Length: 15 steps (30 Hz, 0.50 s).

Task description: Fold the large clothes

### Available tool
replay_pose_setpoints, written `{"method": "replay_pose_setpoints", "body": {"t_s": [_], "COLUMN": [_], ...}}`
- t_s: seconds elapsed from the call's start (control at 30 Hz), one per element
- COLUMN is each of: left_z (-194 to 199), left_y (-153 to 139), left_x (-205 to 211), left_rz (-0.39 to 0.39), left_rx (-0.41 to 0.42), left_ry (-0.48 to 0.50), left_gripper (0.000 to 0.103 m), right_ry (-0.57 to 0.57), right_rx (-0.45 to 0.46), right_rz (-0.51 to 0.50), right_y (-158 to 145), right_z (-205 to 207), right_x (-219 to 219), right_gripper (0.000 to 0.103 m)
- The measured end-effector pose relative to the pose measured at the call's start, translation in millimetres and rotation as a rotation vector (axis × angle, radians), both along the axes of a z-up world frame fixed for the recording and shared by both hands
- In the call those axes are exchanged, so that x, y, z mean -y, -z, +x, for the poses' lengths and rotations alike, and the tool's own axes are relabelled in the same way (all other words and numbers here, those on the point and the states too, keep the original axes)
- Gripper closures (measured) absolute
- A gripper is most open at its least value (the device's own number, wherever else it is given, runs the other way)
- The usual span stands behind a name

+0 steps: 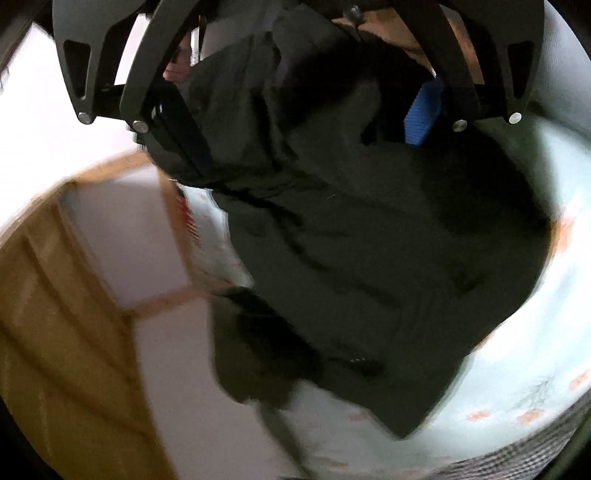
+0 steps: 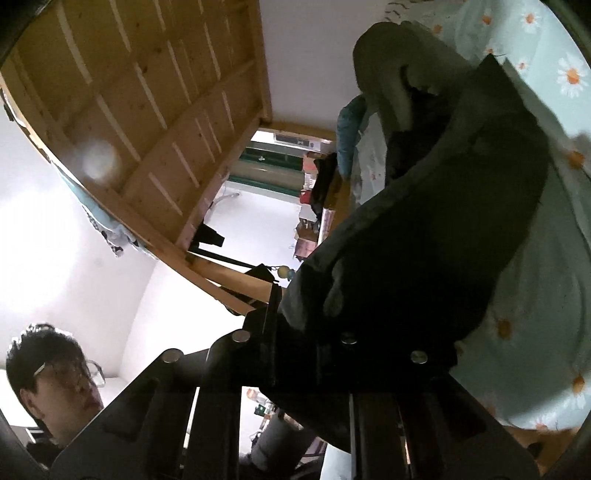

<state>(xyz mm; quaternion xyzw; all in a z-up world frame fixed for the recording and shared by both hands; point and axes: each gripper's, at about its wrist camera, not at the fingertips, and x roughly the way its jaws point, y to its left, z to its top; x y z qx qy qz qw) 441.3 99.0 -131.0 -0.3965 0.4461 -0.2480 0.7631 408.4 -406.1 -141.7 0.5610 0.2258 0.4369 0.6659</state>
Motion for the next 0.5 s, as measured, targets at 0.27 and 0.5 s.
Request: {"method": "replay_pose_setpoints", "body": {"t_s": [0.27, 0.5], "left_z": [-75.4, -40.5], "left_y": [14.3, 85.6], "left_x": [47.2, 57.1], "left_rz": [0.146, 0.078], "left_rx": [-0.029, -0.302], "left_ry": [-0.114, -0.088], "left_gripper": [0.006, 0.006], "right_ry": [-0.012, -0.018], "right_rx": [0.009, 0.009], "right_rz": [0.062, 0.062], "right_y": [-10.5, -12.5], "right_z": [28.9, 19.8], "right_x": [-4.1, -0.1], "right_gripper": [0.088, 0.088]}}
